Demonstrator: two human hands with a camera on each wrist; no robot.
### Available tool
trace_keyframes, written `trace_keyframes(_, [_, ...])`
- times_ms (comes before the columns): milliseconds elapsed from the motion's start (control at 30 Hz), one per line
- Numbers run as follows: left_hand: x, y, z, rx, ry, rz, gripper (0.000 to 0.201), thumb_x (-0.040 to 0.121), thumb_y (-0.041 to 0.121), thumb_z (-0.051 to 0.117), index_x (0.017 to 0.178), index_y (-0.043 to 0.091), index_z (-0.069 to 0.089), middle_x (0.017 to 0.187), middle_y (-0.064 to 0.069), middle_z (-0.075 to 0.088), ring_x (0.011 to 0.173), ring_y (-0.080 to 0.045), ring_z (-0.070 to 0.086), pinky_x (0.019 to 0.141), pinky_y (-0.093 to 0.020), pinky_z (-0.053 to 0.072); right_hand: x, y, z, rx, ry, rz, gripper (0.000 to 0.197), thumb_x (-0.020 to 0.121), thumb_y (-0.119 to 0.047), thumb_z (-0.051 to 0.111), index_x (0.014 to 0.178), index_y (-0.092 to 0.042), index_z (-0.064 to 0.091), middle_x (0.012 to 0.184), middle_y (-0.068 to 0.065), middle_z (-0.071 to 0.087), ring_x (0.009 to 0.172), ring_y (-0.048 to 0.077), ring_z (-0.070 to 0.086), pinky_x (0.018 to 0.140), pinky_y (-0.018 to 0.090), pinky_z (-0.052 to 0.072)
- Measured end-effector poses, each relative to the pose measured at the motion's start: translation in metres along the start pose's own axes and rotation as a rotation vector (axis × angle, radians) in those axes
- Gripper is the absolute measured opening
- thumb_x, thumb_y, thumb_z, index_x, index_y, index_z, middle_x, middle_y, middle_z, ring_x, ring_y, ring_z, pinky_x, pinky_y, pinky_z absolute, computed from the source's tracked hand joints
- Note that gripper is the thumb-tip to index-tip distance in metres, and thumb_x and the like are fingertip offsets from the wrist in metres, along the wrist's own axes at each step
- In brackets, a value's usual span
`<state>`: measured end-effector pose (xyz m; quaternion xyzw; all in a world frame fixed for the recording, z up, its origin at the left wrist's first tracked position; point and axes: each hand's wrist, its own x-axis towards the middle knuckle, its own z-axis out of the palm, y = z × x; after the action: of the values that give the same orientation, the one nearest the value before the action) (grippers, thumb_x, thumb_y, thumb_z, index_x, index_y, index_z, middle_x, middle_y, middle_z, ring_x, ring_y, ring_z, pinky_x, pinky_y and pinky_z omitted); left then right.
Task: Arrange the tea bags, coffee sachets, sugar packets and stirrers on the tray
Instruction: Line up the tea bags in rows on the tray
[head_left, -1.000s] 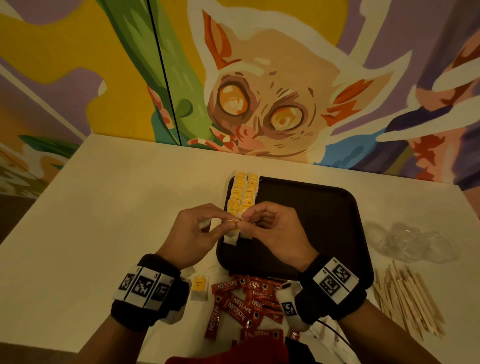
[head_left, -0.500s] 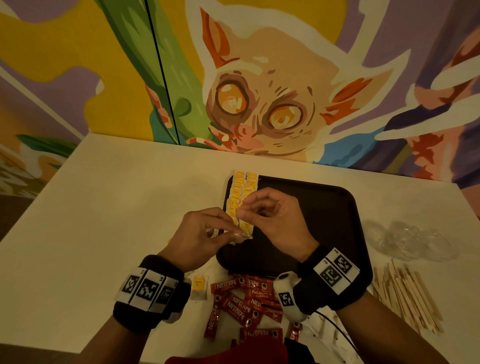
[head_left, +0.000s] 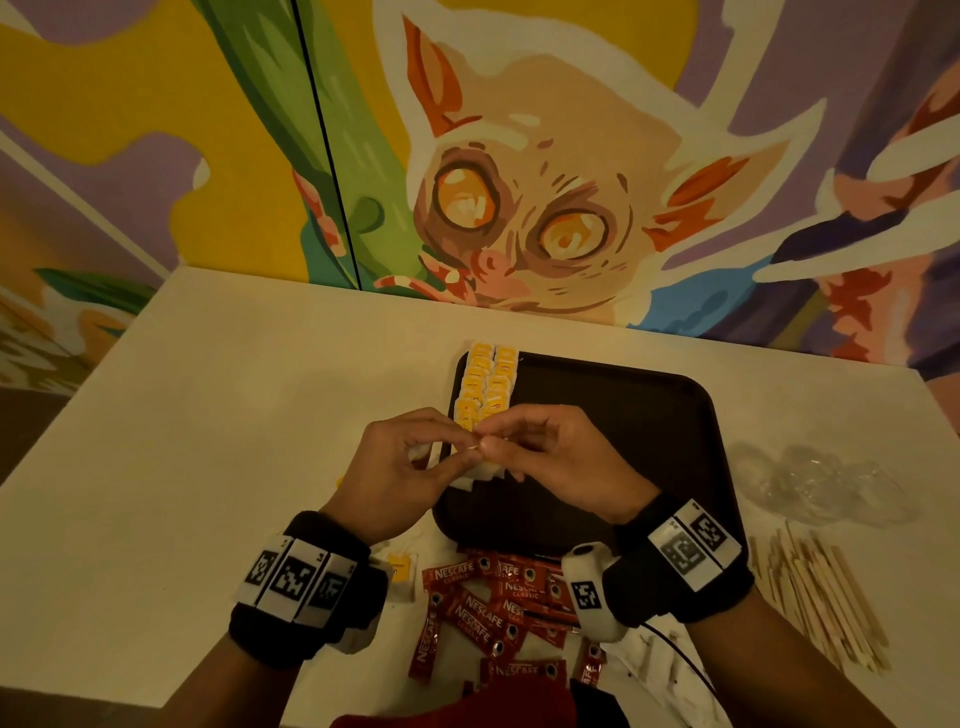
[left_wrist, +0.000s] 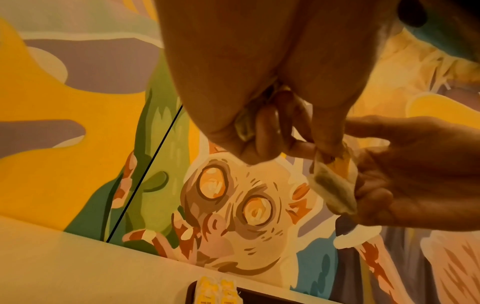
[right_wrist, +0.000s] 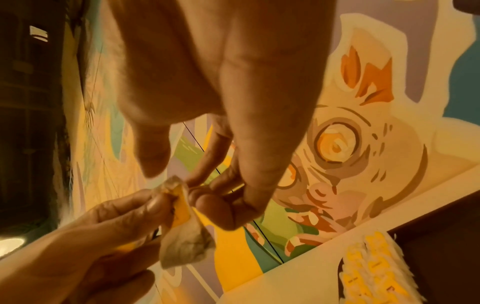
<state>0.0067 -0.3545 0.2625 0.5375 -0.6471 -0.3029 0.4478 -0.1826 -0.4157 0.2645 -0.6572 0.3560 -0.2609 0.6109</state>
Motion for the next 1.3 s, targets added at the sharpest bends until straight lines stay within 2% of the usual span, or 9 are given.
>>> trace_keyframes(133, [0.0, 0.0, 0.001, -0.008, -0.011, -0.008, 0.005, 0.079, 0.008, 0.076, 0.084, 0.009, 0.077, 0.084, 0.0, 0.071, 0.059, 0.013, 0.054, 0.06, -0.001, 0.037, 0.0, 0.003, -0.004, 0.007, 0.046, -0.047, 0.016, 0.086, -0.009, 0.071, 0.101, -0.005, 0.074, 0.092, 0.001, 0.075, 0.078, 0.006, 0.068, 0.067, 0.016, 0.05])
trace_keyframes(333, [0.001, 0.004, -0.001, -0.065, -0.059, 0.014, 0.01, 0.076, 0.0, 0.077, 0.085, 0.003, 0.077, 0.084, -0.008, 0.07, 0.055, 0.016, 0.05, 0.058, 0.001, 0.035, 0.004, 0.004, -0.004, 0.061, 0.081, -0.053, 0.014, 0.082, -0.007, 0.073, 0.096, -0.008, 0.075, 0.09, 0.001, 0.075, 0.08, 0.006, 0.068, 0.07, 0.015, 0.049])
trace_keyframes(600, [0.0, 0.0, 0.001, -0.104, 0.01, -0.014, 0.011, 0.076, 0.001, 0.077, 0.086, 0.004, 0.078, 0.085, -0.005, 0.071, 0.06, 0.012, 0.055, 0.06, -0.001, 0.038, 0.008, 0.011, 0.003, 0.482, 0.056, 0.216, 0.013, 0.077, -0.014, 0.071, 0.089, -0.013, 0.074, 0.085, 0.007, 0.071, 0.074, 0.016, 0.062, 0.06, 0.023, 0.051])
trace_keyframes(767, [-0.001, -0.003, 0.005, -0.111, 0.083, -0.041, 0.007, 0.077, 0.009, 0.077, 0.083, 0.007, 0.077, 0.081, -0.001, 0.072, 0.054, 0.008, 0.053, 0.057, -0.004, 0.037, 0.004, 0.021, 0.012, 0.489, 0.104, 0.261, 0.014, 0.091, -0.005, 0.059, 0.097, -0.005, 0.072, 0.093, 0.013, 0.068, 0.077, 0.018, 0.061, 0.062, 0.021, 0.053])
trace_keyframes(933, [-0.002, -0.014, 0.01, -0.097, 0.199, -0.113, 0.008, 0.078, 0.019, 0.076, 0.082, 0.012, 0.075, 0.08, 0.004, 0.072, 0.046, 0.001, 0.046, 0.052, -0.011, 0.037, 0.001, 0.031, 0.02, 0.529, 0.127, 0.259, 0.04, 0.092, -0.025, 0.058, 0.114, 0.007, 0.065, 0.106, 0.024, 0.059, 0.077, 0.018, 0.057, 0.066, 0.025, 0.055])
trace_keyframes(1067, [-0.003, -0.021, 0.017, -0.092, 0.25, -0.186, 0.007, 0.079, 0.016, 0.077, 0.083, 0.01, 0.076, 0.063, 0.019, 0.065, 0.042, 0.004, 0.045, 0.051, -0.007, 0.033, -0.002, 0.041, 0.026, 0.16, 0.152, 0.108, 0.024, 0.092, -0.021, 0.064, 0.108, -0.005, 0.072, 0.097, 0.015, 0.069, 0.066, 0.015, 0.057, 0.067, 0.028, 0.052])
trace_keyframes(1167, [-0.005, -0.027, 0.021, -0.076, 0.237, -0.27, 0.008, 0.082, 0.019, 0.075, 0.086, 0.013, 0.076, 0.063, 0.016, 0.066, 0.038, -0.004, 0.04, 0.047, -0.01, 0.033, 0.004, 0.056, 0.026, 0.036, 0.238, 0.102, 0.018, 0.093, -0.018, 0.065, 0.104, -0.007, 0.073, 0.09, 0.014, 0.071, 0.059, 0.013, 0.055, 0.062, 0.025, 0.05])
trace_keyframes(1233, [-0.006, -0.034, 0.02, -0.088, 0.255, -0.357, 0.003, 0.084, 0.022, 0.073, 0.084, 0.02, 0.075, 0.073, 0.015, 0.071, 0.047, -0.009, 0.05, 0.051, -0.015, 0.042, 0.009, 0.069, 0.022, -0.004, 0.288, 0.175, 0.017, 0.093, -0.019, 0.065, 0.103, -0.009, 0.073, 0.091, 0.009, 0.072, 0.057, 0.011, 0.055, 0.06, 0.023, 0.049])
trace_keyframes(1300, [-0.007, -0.039, 0.019, -0.09, 0.271, -0.415, 0.008, 0.086, 0.021, 0.071, 0.08, 0.026, 0.074, 0.08, 0.018, 0.071, 0.069, -0.005, 0.063, 0.062, -0.011, 0.046, 0.015, 0.088, 0.017, -0.073, 0.31, 0.269, 0.016, 0.093, -0.022, 0.066, 0.104, -0.013, 0.074, 0.097, 0.003, 0.073, 0.063, 0.006, 0.058, 0.061, 0.022, 0.048])
